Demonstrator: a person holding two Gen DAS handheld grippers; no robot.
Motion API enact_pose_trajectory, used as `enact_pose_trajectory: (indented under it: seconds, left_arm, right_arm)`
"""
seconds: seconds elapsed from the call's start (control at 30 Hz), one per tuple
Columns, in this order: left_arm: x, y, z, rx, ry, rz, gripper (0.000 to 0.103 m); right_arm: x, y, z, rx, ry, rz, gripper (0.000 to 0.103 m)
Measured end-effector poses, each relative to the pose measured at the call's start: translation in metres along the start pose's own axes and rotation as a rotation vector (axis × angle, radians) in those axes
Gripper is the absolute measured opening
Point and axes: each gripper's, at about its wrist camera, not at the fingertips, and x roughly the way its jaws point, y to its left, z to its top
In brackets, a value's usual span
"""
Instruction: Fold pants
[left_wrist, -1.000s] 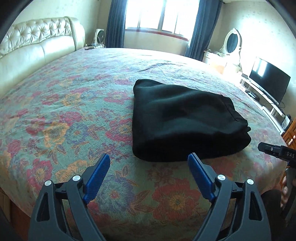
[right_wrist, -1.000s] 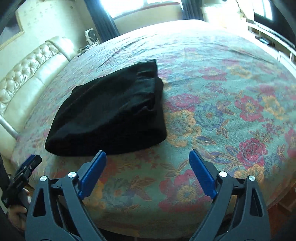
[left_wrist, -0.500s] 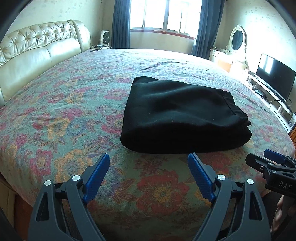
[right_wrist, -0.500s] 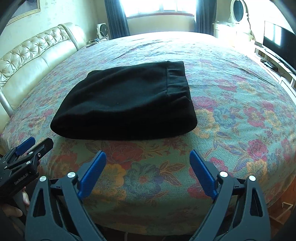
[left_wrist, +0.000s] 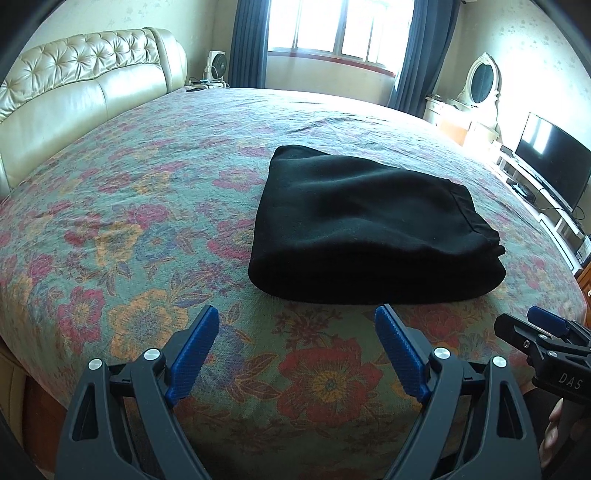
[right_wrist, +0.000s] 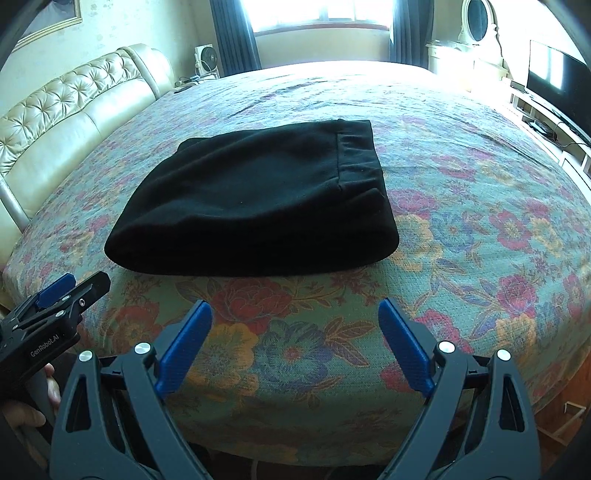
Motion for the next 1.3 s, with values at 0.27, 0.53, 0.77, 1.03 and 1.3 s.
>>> enact_pose_trajectory:
  seconds: [0.27, 0.53, 0.77, 1.03, 1.3]
  left_arm:
    - [0.0003, 0.0001, 0.0003, -0.006, 0.006, -0.005, 0.085]
    - [-0.0005, -0.0014, -0.0001, -0.002, 0.006, -0.010, 0.085]
    - [-0.0013, -0.0025, 0.0006, 0.004, 0.003, -0.006, 0.085]
    - [-0.0016, -0.0035, 0.0002, 0.006, 0.003, -0.008, 0.085]
    - [-0.0034, -0.0044, 0.0012, 0.010, -0.011, 0.003, 0.085]
  right_arm:
    - [0.0009, 0.0003, -0.0008, 0.000, 0.010, -0.001, 0.092]
    - [0.0010, 0.0016, -0.0015, 0.001, 0.013, 0.002, 0.092]
    - [0.0005, 0.0022, -0.0019, 0.001, 0.010, 0.003, 0.092]
    - [0.0002, 0.0033, -0.0022, 0.005, 0.012, 0.006, 0.092]
    - [-0.0003, 0.0053, -0.0039, 0.007, 0.016, 0.008, 0.092]
